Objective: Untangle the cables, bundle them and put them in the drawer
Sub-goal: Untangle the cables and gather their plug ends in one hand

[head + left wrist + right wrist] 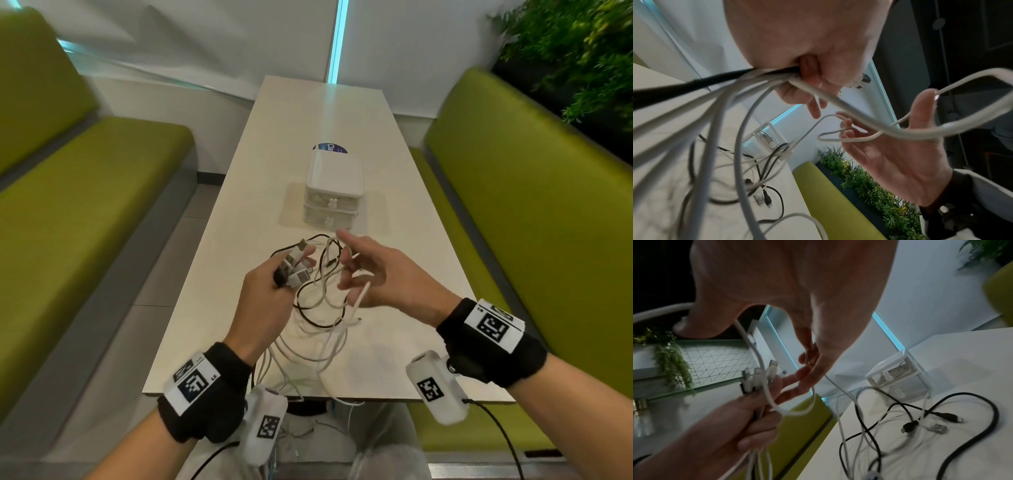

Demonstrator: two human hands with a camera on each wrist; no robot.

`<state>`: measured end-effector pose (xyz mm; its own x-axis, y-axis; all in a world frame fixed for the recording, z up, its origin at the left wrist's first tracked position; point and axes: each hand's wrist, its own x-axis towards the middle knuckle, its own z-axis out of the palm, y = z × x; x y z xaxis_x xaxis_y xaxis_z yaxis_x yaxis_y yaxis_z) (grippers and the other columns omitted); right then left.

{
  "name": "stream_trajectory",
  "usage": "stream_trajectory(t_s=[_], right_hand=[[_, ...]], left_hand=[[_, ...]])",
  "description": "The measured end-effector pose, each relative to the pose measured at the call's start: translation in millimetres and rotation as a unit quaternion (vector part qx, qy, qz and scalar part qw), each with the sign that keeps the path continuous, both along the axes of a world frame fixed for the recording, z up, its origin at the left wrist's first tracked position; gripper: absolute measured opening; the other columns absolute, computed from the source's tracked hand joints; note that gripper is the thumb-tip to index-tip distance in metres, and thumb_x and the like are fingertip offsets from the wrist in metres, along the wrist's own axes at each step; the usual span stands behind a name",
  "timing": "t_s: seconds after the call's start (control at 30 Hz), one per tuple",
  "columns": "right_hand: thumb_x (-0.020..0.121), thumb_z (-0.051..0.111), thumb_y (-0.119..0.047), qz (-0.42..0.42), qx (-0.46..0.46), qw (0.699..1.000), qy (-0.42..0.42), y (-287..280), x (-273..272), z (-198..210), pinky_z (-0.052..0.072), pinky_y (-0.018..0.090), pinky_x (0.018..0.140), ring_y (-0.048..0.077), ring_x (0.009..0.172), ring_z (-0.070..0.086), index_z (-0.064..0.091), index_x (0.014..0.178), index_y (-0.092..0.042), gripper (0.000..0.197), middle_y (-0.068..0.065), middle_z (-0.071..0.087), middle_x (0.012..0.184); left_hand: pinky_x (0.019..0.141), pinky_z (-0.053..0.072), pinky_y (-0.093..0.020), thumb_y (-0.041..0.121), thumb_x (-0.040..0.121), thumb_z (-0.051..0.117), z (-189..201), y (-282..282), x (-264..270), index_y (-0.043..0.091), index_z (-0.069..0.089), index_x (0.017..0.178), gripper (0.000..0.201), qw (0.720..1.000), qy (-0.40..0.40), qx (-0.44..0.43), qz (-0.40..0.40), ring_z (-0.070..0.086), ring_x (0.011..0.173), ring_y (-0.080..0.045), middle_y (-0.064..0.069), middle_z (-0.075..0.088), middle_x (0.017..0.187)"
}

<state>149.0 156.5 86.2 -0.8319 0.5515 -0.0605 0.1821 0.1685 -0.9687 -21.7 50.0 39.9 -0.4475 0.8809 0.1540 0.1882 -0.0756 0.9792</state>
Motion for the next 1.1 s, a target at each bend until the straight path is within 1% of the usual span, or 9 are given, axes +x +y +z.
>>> stream_trajectory(t_s=[0.13,0.23,0.33,0.43,0.53,0.63,0.73,0.9,1.1], right_hand=[[0.058,0.080,-0.027,0.070,-0.025,0.997,-0.005,-9.1,-0.3,4.0,0.055,0.032,0.083,0.015,0.090,0.059,0.048,0.138,-0.024,0.086,-0.011,0.058,0.102],[0.059,0.086,-0.048,0.097,-0.078,0.992,-0.001,-6.9,3.1,2.8,0.053,0.034,0.081,0.020,0.094,0.058,0.055,0.131,-0.030,0.081,0.005,0.060,0.112],[0.077,0.078,-0.013,0.122,-0.118,0.986,-0.001,-3.3,6.6,-1.8,0.047,0.051,0.095,0.029,0.099,0.059,0.054,0.135,-0.025,0.064,0.015,0.056,0.117],[0.090,0.050,0.010,-0.020,-0.136,0.991,0.008,3.3,-0.1,-7.2,0.055,0.047,0.084,0.034,0.082,0.066,0.056,0.131,-0.012,0.047,0.017,0.062,0.106],[0.094,0.054,-0.001,-0.061,-0.025,0.997,-0.040,9.7,-13.2,-14.9,0.056,0.039,0.063,0.029,0.065,0.064,0.059,0.122,-0.021,0.035,0.010,0.066,0.090],[0.092,0.062,-0.021,0.003,0.145,0.982,-0.121,16.2,-25.4,-32.3,0.052,0.028,0.059,0.011,0.060,0.061,0.068,0.091,-0.036,0.016,-0.010,0.064,0.072],[0.091,0.063,-0.033,-0.030,0.228,0.955,-0.186,27.2,-32.5,-47.5,0.049,0.019,0.059,0.009,0.062,0.065,0.073,0.091,-0.022,0.015,-0.013,0.066,0.073],[0.087,0.064,-0.041,-0.093,0.252,0.938,-0.220,50.0,-30.6,-62.9,0.054,0.032,0.072,0.010,0.075,0.065,0.075,0.093,-0.026,0.019,-0.005,0.072,0.089],[0.086,0.068,-0.040,-0.062,0.324,0.907,-0.264,46.2,-42.3,-70.7,0.043,0.023,0.071,0.012,0.082,0.060,0.075,0.101,-0.028,0.020,-0.005,0.071,0.093]], left_hand=[[0.086,0.042,-0.006,-0.008,0.090,0.053,0.2,8.4,2.9,0.030,0.061,0.130,0.056,0.995,0.082,-0.027,-0.059,0.061,0.107,0.005,0.015,0.069,0.113],[0.081,0.046,-0.013,-0.004,0.086,0.063,-0.6,10.5,1.8,0.033,0.070,0.104,0.042,0.994,0.098,-0.015,-0.045,0.066,0.096,0.001,0.015,0.073,0.098],[0.077,0.051,-0.022,0.004,0.085,0.070,-3.3,12.3,-1.2,0.032,0.072,0.089,0.028,0.996,0.084,-0.009,-0.009,0.068,0.085,-0.007,0.010,0.074,0.085],[0.080,0.050,-0.017,-0.004,0.087,0.064,-2.1,11.9,-1.9,0.017,0.073,0.091,0.022,0.999,0.028,0.016,-0.018,0.070,0.087,-0.007,0.006,0.075,0.085],[0.089,0.052,-0.029,-0.002,0.086,0.063,3.1,8.7,-2.9,0.019,0.073,0.089,0.024,0.996,0.000,0.038,-0.075,0.070,0.094,-0.017,0.003,0.074,0.087],[0.089,0.052,-0.039,0.003,0.087,0.065,7.3,4.7,-3.7,0.015,0.073,0.090,0.015,0.991,-0.008,0.051,-0.127,0.069,0.092,-0.025,-0.002,0.073,0.088],[0.082,0.053,-0.027,-0.009,0.086,0.059,13.4,-2.8,-7.0,0.008,0.070,0.084,0.021,0.988,-0.051,0.068,-0.128,0.069,0.087,-0.020,-0.004,0.072,0.086],[0.049,0.040,-0.001,-0.027,0.086,0.043,30.6,-25.5,0.6,-0.027,0.056,0.093,0.015,0.981,-0.108,0.072,-0.141,0.054,0.043,0.007,-0.031,0.059,0.089],[0.045,0.038,-0.002,-0.023,0.084,0.046,54.9,-37.0,2.3,-0.016,0.059,0.090,0.016,0.976,-0.156,0.104,-0.112,0.052,0.039,0.006,-0.025,0.059,0.083]])
